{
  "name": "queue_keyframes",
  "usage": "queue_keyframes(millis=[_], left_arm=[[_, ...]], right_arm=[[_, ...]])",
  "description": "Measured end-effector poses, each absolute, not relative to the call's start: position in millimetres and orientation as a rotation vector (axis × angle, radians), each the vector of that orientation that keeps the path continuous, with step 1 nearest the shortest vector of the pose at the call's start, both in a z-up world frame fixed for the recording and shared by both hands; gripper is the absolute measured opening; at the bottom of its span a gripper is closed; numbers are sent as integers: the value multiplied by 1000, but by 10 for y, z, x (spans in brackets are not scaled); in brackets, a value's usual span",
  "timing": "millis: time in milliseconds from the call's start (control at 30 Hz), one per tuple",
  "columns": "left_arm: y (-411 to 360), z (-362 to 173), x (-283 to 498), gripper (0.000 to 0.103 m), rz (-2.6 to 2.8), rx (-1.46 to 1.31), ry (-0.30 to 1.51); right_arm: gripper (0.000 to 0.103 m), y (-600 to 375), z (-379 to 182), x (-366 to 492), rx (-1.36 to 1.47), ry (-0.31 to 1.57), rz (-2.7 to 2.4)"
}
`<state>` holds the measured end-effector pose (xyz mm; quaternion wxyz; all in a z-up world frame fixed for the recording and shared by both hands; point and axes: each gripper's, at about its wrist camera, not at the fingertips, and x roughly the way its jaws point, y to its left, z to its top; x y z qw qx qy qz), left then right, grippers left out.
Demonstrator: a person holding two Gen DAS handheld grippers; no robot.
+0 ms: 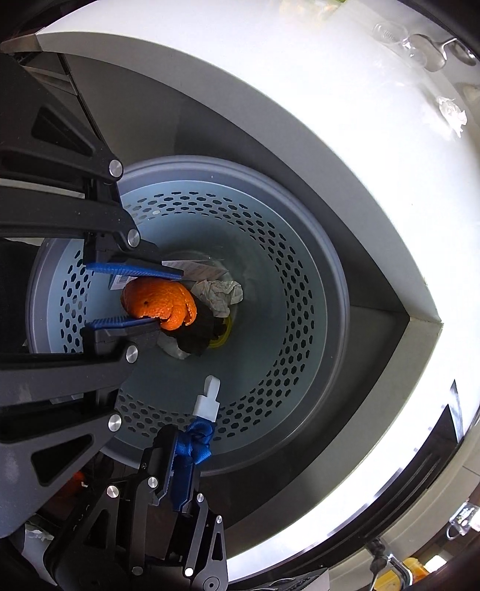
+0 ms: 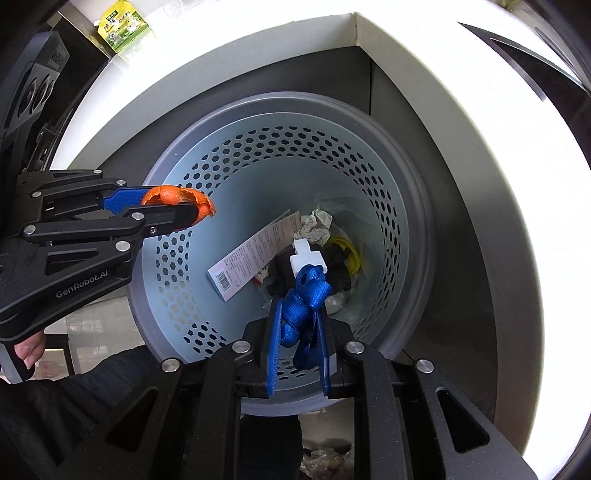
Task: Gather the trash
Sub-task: 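Carry the orange peel with the left gripper while the right carries the lanyard over the bin, then open both grippers to drop the orange peel and blue lanyard into the bin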
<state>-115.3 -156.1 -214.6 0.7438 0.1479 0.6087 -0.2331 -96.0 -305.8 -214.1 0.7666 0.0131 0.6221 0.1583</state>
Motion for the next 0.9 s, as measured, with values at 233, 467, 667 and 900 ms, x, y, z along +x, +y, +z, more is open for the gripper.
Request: queue_keyframes(millis=[233,467,667,900], left_arm=[[-1585,-2173,-1159,18,-512,337,1342],[-1594,-2224,-1151,18,-509,340,1351],[-1590,-2240,-1138,20,-504,339,1355],[-1531,-2185,-1128,43,-489,339,1338]], right_arm=[[16,-3060,-2168,-955,31,1363,337],[17,-3024,-2181,-952,19,1377,341],[17,-3025,-2194,-942,17,1381,340],[19,-3025,-2168,-942,19,1375,331]])
